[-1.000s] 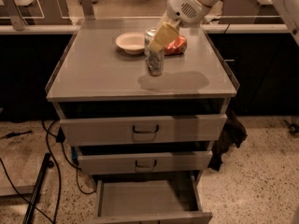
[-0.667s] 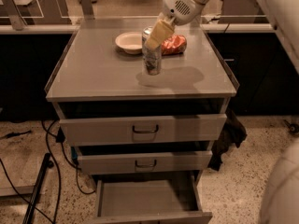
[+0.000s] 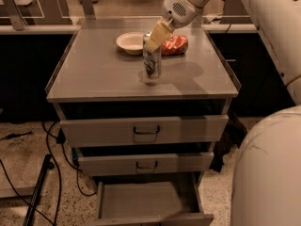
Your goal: Pick redbull can from bottom drawer and place on counter
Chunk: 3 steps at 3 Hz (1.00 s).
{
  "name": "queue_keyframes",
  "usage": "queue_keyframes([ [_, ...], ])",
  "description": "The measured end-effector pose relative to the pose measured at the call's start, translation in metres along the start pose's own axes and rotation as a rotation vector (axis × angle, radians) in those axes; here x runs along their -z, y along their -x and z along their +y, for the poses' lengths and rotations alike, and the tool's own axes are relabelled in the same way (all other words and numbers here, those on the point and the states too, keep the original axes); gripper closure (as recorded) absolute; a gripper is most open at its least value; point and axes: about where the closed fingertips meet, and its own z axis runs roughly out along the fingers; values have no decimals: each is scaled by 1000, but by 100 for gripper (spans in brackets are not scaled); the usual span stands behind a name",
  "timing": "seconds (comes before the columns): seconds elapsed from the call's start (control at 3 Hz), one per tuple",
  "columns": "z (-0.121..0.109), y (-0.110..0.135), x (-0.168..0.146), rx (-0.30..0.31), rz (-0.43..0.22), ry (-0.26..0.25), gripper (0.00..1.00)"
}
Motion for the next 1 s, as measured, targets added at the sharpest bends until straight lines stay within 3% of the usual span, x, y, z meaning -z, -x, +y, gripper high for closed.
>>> queue_keyframes([
  [1.0, -8, -12, -15, -64, -23, 48, 100],
])
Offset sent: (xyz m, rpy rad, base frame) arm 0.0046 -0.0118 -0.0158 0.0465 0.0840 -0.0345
